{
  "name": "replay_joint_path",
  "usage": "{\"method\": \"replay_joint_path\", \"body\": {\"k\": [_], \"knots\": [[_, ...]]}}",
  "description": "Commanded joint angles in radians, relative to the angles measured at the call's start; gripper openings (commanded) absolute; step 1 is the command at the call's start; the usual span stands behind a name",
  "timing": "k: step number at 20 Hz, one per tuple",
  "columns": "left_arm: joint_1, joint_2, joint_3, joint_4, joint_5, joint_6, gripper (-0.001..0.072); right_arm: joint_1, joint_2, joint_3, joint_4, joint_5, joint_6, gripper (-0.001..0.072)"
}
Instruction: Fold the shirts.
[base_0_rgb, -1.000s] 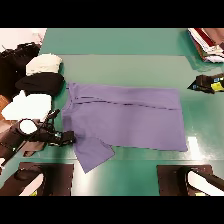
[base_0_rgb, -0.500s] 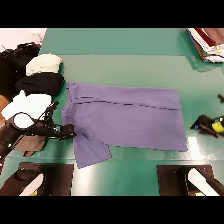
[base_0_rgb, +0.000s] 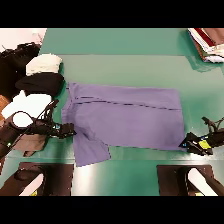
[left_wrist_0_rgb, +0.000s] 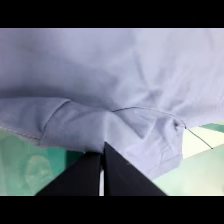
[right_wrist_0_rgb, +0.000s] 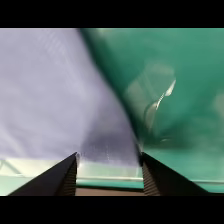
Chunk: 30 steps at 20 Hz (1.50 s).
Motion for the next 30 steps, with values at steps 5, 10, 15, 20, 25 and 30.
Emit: {"method": "replay_joint_path", "body": {"k": [5,10,15,20,25,30], "knots": [[0.000,0.002,0.006,0.024,-0.029,0.001,0.0022,0.101,0.001,0.000,-0.017,-0.027,0.006,0.0015],[-0.013,0.023,0.056,0.039,-0.156,0.018,0.0021,0.168,0.002,0.171,-0.035,0.133,0.006,0.0014],[-0.056,0.233,0.065,0.052,-0.280,-0.094,0.0023,0.257,0.093,0.323,-0.137,0.241,0.032,0.0014],[-0.056,0.258,0.164,0.114,-0.180,-0.109,0.0023,0.261,0.173,0.470,-0.135,0.196,0.067,0.0013],[-0.053,0.011,0.297,0.214,0.074,-0.075,0.0023,0.285,-0.056,0.654,-0.086,0.060,0.066,0.0013],[-0.053,-0.351,0.467,0.215,0.271,-0.026,0.0023,0.337,-0.371,0.820,-0.082,-0.037,0.066,0.0016]]}}
